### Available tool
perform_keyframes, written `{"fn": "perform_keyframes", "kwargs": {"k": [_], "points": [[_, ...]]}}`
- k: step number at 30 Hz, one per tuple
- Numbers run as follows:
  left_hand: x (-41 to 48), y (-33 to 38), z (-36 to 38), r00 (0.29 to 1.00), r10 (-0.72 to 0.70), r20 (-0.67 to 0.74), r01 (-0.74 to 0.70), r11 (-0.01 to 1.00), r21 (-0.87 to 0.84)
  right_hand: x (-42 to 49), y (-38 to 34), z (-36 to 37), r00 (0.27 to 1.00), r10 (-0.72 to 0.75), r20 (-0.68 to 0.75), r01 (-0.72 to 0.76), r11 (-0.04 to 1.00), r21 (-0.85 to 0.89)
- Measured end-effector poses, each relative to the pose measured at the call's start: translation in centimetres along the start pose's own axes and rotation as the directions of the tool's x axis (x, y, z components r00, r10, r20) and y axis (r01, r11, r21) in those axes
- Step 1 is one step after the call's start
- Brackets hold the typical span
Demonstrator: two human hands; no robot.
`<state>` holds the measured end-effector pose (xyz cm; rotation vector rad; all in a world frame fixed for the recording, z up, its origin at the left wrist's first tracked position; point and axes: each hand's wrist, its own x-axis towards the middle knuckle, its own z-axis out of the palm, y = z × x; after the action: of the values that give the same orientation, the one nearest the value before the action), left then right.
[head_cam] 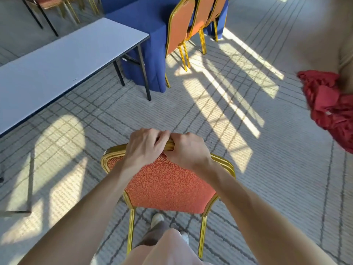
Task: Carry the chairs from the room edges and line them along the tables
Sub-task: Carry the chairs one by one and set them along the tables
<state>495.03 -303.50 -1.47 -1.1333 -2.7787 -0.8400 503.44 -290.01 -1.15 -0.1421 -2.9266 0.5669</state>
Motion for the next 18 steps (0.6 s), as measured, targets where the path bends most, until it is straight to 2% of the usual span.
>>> {"fn": "perform_keyframes", "kwargs": {"k": [5,11,18], "points": [[5.6,-0.9,0.2,0.993,-0.065,0.095,0.064,0.998,0.009,5.0,2.6,-0.2,0.999,-0.011,0.042,0.011,1.0,0.02],[13.8,-1.9,2.5,0.998,-0.043,0.051,0.035,0.987,0.154,12.2,7.1,-0.8,0.996,-0.006,0.089,0.006,1.0,-0.004],[25.4,-5.8,4.9,0.995,-0.004,0.104,-0.011,0.989,0.146,23.4,11.6,-1.9,0.977,0.035,0.21,-0.018,0.996,-0.083]]}}
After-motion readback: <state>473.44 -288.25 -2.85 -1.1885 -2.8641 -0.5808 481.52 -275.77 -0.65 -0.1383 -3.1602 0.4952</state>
